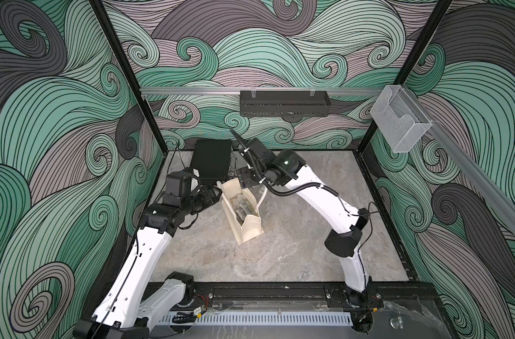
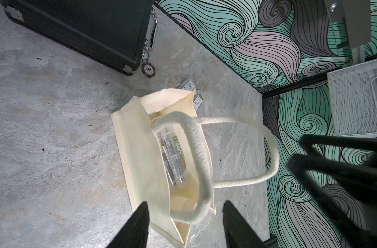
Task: Put the compass set into the canvas bag
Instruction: Place the compass set in the canvas bag, then pick up the compass set at the center of the board.
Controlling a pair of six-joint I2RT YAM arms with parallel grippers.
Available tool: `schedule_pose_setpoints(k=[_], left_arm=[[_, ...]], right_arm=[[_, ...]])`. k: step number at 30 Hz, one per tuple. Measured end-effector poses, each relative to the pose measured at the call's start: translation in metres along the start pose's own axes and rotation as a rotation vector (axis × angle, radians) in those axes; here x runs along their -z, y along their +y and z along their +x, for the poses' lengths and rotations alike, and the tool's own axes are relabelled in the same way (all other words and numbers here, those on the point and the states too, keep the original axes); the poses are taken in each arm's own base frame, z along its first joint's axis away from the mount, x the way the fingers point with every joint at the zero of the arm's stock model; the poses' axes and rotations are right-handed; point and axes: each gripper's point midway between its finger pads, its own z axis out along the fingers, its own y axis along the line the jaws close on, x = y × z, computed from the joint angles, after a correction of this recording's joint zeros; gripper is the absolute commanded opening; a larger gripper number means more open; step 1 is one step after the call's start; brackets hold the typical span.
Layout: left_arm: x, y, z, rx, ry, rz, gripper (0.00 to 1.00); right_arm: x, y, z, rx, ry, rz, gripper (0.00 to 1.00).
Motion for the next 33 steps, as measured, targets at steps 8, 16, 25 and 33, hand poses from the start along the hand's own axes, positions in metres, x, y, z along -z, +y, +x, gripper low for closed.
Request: schedule_pose_setpoints(k=[8,16,25,33], left_arm=[[-0.01,-0.007,-0.004,-0.013,0.024,0.003,0.57],[-0.032,-0.001,-0.003,0.005,0.067,-0.02,0.56],[-0.043,-0.001,-0.005,0.054,0.079,-0.016,0.55],[-0.044,0.004,-0.004,0.069,0.073,-0.039,0.55]], right_arm=[[0.018,-0.095,-0.027,-0.178,-0.081,0.178,0.79],[-0.082,-0.156,0.033,-0.307,0.172,0.351,0.81],[-0.179,-0.16,0.074,-0.343,0.338,0.342,0.78],[-0.22,-0.153,0.083,-0.407,0.362,0.281,0.75]])
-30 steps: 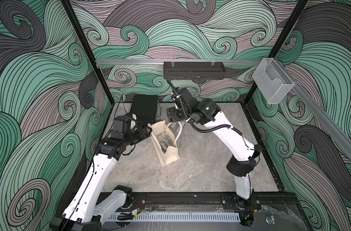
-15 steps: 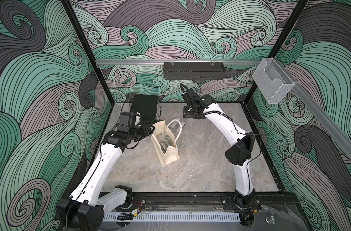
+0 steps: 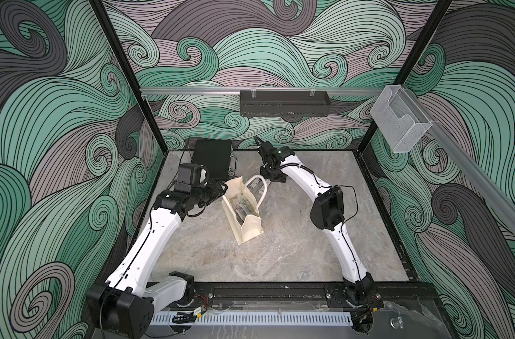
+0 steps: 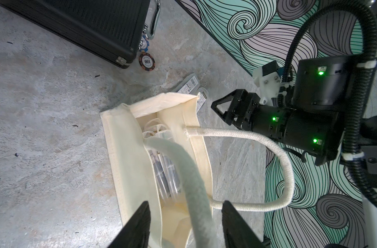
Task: Put the compass set into the canvas bag
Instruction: Pick up the compass set at the center of the board.
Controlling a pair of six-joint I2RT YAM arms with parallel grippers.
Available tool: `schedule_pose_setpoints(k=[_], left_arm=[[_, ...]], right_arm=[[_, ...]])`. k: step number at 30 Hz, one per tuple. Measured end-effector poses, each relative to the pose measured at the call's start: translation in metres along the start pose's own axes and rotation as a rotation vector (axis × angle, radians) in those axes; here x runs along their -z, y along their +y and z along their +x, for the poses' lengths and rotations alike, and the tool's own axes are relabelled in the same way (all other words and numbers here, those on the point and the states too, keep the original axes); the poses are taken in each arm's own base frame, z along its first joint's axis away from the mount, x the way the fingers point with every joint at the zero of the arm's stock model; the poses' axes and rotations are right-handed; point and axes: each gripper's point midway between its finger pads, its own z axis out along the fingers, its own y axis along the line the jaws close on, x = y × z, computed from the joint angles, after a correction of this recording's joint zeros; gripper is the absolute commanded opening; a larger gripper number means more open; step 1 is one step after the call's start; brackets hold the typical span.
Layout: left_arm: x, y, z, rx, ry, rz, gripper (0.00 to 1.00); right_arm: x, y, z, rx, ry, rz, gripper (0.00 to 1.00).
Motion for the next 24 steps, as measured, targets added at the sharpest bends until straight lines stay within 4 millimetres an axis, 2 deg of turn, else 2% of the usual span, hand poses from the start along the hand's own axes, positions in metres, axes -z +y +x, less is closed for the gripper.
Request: schedule_pose_setpoints(k=[7,12,19,24], left_arm=[[0.001,0.002,0.0,0.001,-0.006,-0.007,0.56],[0.001,0.002,-0.001,0.002,-0.008,-0.009,0.56],[0.001,0.002,-0.001,0.002,-0.009,-0.01,0.56],[0.001,0.002,-0.001,0.002,-0.01,-0.011,0.56]], right_arm=[[-0.03,0.004,-0.002,-0.023,0.015,-0.029,0.73],[-0.042,0.006,-0.004,-0.035,0.009,-0.041,0.73],[-0.071,0.007,0.006,-0.051,0.037,-0.039,0.73],[-0.077,0.01,0.007,-0.054,0.039,-0.051,0.72]])
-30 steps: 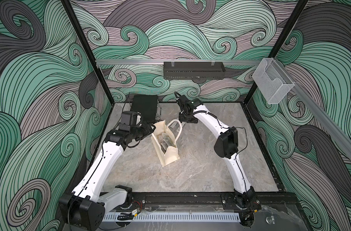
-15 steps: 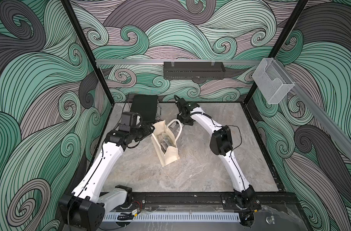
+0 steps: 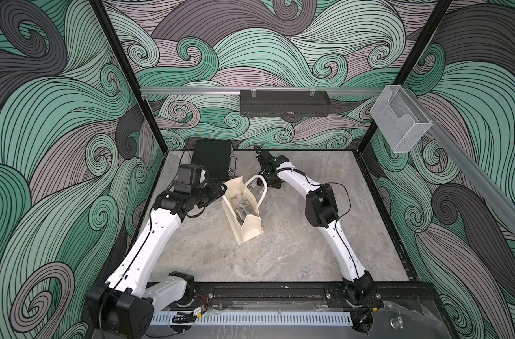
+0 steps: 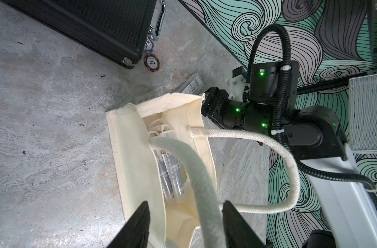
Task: Put the compass set into the canvas bag
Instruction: Pick up the compass set at the center of the board.
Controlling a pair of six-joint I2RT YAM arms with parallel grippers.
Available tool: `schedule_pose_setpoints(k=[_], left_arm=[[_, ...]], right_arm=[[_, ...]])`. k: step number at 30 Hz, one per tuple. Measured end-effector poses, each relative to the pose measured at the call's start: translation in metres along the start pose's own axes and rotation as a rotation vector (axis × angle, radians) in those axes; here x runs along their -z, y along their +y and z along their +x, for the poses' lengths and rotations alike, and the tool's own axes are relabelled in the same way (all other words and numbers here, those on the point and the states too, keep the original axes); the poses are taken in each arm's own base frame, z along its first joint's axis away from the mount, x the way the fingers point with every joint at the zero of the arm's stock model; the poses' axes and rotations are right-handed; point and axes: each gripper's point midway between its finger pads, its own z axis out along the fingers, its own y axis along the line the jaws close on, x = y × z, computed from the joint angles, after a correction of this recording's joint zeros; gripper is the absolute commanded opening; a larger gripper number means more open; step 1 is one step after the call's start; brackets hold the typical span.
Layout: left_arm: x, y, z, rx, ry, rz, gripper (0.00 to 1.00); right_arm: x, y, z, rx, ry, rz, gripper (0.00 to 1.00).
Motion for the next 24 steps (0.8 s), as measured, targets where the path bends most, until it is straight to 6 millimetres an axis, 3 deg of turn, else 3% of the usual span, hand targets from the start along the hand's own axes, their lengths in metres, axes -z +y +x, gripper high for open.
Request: schedule_pose_setpoints(k=[6,16,24], left_arm=[[0.0,0.0,0.0,0.0,0.0,-0.002,0.56],[0.0,0.006,0.001,-0.001,0.002,-0.03,0.56],[0.008,0.012,-0.002,-0.012,-0.014,-0.08,0.56]], right_arm=[[-0.005,-0.001,0.003,0.001,0.011,0.0,0.68],[-0.005,-0.015,0.003,0.01,0.022,0.011,0.46],[0.007,-0.031,0.012,0.024,0.055,0.027,0.43]])
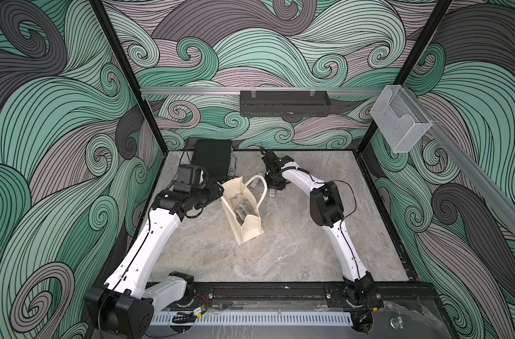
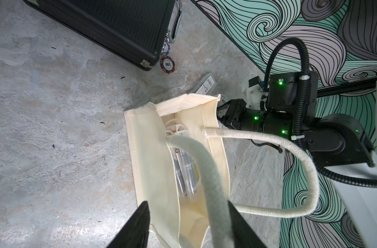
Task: Put the compass set into the canvas bag
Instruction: Pick up the compass set at the center of the board, then place the compass set in the canvas bag.
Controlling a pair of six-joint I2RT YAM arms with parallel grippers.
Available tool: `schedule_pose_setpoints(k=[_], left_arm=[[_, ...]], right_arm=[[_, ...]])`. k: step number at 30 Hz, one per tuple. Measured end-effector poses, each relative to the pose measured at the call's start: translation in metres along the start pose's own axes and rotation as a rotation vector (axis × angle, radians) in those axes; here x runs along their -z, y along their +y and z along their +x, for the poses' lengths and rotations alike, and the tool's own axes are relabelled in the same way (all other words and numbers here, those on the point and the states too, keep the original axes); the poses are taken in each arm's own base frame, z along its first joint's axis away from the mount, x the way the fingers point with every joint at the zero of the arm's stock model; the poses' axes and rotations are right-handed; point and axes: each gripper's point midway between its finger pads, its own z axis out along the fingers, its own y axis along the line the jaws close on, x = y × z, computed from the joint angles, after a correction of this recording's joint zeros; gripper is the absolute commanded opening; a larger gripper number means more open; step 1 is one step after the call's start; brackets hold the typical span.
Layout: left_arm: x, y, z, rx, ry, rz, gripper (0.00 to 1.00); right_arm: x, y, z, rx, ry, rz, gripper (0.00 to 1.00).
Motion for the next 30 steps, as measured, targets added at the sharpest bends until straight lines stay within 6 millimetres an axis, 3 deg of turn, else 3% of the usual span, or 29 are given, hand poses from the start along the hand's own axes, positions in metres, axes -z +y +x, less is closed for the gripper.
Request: schedule_pose_setpoints(k=[2,5,13,18,23,30], left_arm=[[0.004,-0.001,-0.001,-0.004,-0.007,0.0,0.56],[0.01,-0.002,-0.001,-0.012,-0.024,0.007,0.56],[0.019,-0.01,0.0,-0.042,-0.038,0.021,0.56],[0.025,-0.013,0.002,-0.056,-0.049,0.031,0.56],[0.037,-0.014,0.0,-0.063,-0.083,0.042,0.56],[0.043,-0.012,0.001,-0.063,-0.096,0.037,0.56]], right_arm=[[0.014,-0.005,0.004,0.011,0.003,0.004,0.43],[0.054,-0.011,0.0,0.026,-0.038,-0.018,0.43],[0.216,-0.02,-0.029,0.052,-0.333,-0.185,0.42],[0.267,-0.01,-0.023,0.106,-0.427,-0.278,0.43],[0.291,0.034,-0.001,0.253,-0.479,-0.349,0.43],[0.308,0.131,0.058,0.528,-0.488,-0.452,0.43]])
